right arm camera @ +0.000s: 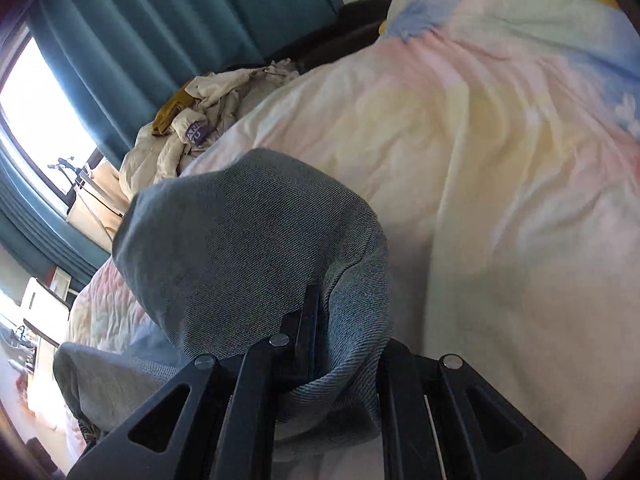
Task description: Fold clothes
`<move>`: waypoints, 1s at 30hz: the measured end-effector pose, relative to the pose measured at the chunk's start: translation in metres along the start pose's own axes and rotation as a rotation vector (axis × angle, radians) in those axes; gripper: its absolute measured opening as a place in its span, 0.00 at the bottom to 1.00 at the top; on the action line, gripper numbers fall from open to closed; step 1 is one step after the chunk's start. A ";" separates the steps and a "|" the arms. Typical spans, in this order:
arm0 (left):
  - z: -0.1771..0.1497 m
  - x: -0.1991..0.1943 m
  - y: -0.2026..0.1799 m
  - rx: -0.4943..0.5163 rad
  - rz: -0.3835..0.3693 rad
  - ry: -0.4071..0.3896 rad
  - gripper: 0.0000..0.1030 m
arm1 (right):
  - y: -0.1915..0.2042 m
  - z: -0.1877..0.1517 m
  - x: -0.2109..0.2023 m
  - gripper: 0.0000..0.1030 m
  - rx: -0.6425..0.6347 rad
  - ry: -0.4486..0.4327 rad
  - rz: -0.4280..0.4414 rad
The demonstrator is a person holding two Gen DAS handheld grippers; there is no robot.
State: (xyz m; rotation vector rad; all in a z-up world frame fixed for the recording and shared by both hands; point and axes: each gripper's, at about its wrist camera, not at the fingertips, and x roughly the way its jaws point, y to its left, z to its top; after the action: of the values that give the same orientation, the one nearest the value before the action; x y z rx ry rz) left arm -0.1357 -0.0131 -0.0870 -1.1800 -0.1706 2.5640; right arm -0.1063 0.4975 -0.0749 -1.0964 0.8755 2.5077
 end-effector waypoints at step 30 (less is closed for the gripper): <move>0.009 0.015 -0.011 -0.052 0.019 -0.017 0.24 | -0.089 0.041 0.033 0.63 -0.038 0.180 0.585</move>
State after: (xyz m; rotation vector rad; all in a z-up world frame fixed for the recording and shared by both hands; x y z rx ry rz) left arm -0.1494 0.0019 -0.0890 -1.1833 -0.2322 2.6016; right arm -0.1115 0.5924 -0.1149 -1.2334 1.3715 2.9201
